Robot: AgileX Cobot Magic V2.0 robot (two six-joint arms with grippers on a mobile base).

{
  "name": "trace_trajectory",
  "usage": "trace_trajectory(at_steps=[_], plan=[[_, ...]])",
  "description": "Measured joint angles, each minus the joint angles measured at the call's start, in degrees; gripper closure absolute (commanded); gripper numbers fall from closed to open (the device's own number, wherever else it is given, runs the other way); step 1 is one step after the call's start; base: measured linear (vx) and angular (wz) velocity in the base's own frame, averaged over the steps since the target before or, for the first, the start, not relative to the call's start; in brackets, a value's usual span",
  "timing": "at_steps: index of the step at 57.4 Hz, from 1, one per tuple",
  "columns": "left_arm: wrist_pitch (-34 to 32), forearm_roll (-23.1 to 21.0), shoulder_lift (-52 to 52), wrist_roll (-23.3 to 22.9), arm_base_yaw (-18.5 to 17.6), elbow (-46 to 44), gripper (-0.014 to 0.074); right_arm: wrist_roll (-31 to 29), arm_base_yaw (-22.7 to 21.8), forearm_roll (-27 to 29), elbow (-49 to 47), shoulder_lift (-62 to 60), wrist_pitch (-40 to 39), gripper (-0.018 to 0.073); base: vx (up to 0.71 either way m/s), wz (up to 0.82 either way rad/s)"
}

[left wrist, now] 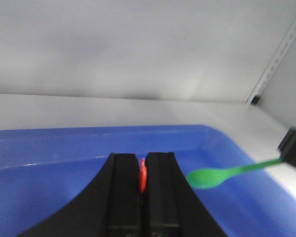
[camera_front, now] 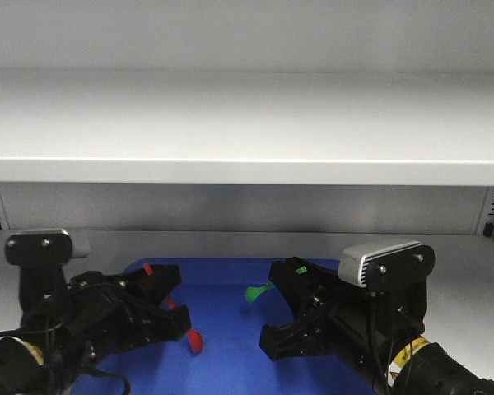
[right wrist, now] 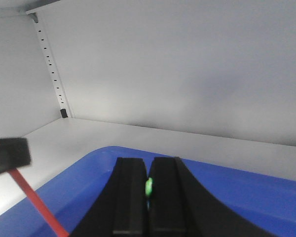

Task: Sort red and green spoons into left cabinet

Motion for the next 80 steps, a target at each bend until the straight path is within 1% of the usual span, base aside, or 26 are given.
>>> trace_trajectory(at_steps=[2, 3, 7, 9, 11, 15, 19, 25, 31, 37, 41, 45, 49, 52, 55, 57, 59, 62, 63, 70, 74, 80], plan=[[-0.2, 1.7, 0.4, 0.0, 0.0, 0.0, 0.0328, 0.0, 0.0, -0.6, 0.0, 0.0, 0.1, 0.0327, 0.00, 0.00], [-0.6, 3.4, 0.5, -0.1, 0.0, 0.0, 0.0293, 0.0, 0.0, -1.0, 0.0, 0.0, 0.1, 0.0288, 0.00, 0.00], [-0.7, 8.0, 0.7, 0.0, 0.0, 0.0, 0.0210, -0.8, 0.0, -2.4, 0.0, 0.0, 0.7, 0.0188, 0.00, 0.00], [-0.7, 10.6, 0.8, 0.7, 0.0, 0.0, 0.0166, -1.9, 0.0, -3.3, 0.0, 0.0, 1.6, 0.0141, 0.00, 0.00], [-0.7, 12.3, 0.8, 2.1, 0.0, 0.0, 0.0134, -3.1, 0.0, -3.7, 0.0, 0.0, 2.4, 0.0099, 0.00, 0.00], [-0.5, 14.6, 0.8, 7.2, 0.0, 0.0, 0.0084, -6.5, 0.0, -4.2, 0.0, 0.0, 4.4, 0.0029, 0.00, 0.00], [0.5, 15.7, 0.8, 13.2, 0.0, 0.0, 0.0055, -10.5, 0.0, -4.2, 0.0, 0.0, 6.8, -0.0006, 0.00, 0.00], [2.9, 16.2, 0.8, 20.7, 0.0, 0.0, 0.0051, -15.9, 0.0, -3.8, 0.0, 0.0, 9.8, -0.0013, 0.00, 0.00], [4.7, 15.2, 0.3, 25.4, 0.0, 0.0, 0.0053, -19.5, 0.0, -1.6, 0.0, 0.0, 11.2, -0.0008, 0.00, 0.00], [5.0, 12.7, -0.7, 27.8, 0.0, 0.0, 0.0053, -21.6, 0.0, 2.0, 0.0, -0.1, 11.5, -0.0002, 0.00, 0.00], [5.1, 10.5, -1.6, 28.2, 0.0, 0.0, 0.0060, -22.2, 0.0, 4.2, 0.0, -0.5, 11.7, 0.0012, 0.00, 0.00], [5.6, 7.9, -2.6, 28.3, 0.0, 0.0, 0.0087, -22.6, 0.0, 6.9, 0.0, -1.6, 11.8, 0.0043, 0.00, 0.00], [7.1, 5.2, -3.5, 28.3, 0.0, 0.0, 0.0139, -22.6, 0.0, 10.6, 0.0, -3.4, 12.4, 0.0111, 0.00, 0.00], [9.5, 2.5, -4.6, 28.3, 0.0, 0.0, 0.0216, -22.8, 0.0, 13.5, 0.0, -4.7, 14.0, 0.0188, 0.00, 0.00], [13.2, 0.7, -6.0, 28.3, 0.0, 0.0, 0.0321, -23.6, 0.0, 16.3, 0.0, -6.8, 17.1, 0.0301, 0.00, 0.00], [16.0, 0.0, -7.2, 28.3, 0.0, 0.0, 0.0402, -24.5, 0.0, 17.6, 0.0, -7.9, 19.6, 0.0386, 0.00, 0.00], [18.4, -0.2, -8.4, 28.3, 0.0, 0.0, 0.0459, -25.4, 0.0, 18.4, 0.0, -9.1, 21.8, 0.0461, 0.00, 0.00], [21.4, -0.2, -10.2, 28.3, 0.0, 0.0, 0.0572, -26.7, 0.0, 18.9, 0.0, -10.9, 24.9, 0.0561, 0.00, 0.00], [22.7, -0.2, -11.0, 28.3, 0.0, 0.0, 0.0608, -27.0, 0.0, 19.0, 0.0, -11.4, 26.2, 0.0574, 0.00, 0.00], [28.3, 0.0, -15.5, 28.3, 0.0, 0.0, 0.0603, -28.2, 0.0, 19.4, 0.0, -15.7, 31.9, 0.0563, 0.00, 0.00], [29.5, 0.1, -18.1, 28.3, 0.0, 0.0, 0.0602, -28.4, 0.0, 19.7, 0.0, -17.8, 33.3, 0.0563, 0.00, 0.00], [29.4, 0.2, -21.3, 28.3, 0.0, 0.0, 0.0601, -28.5, 0.0, 19.9, 0.0, -19.6, 33.5, 0.0563, 0.00, 0.00]])
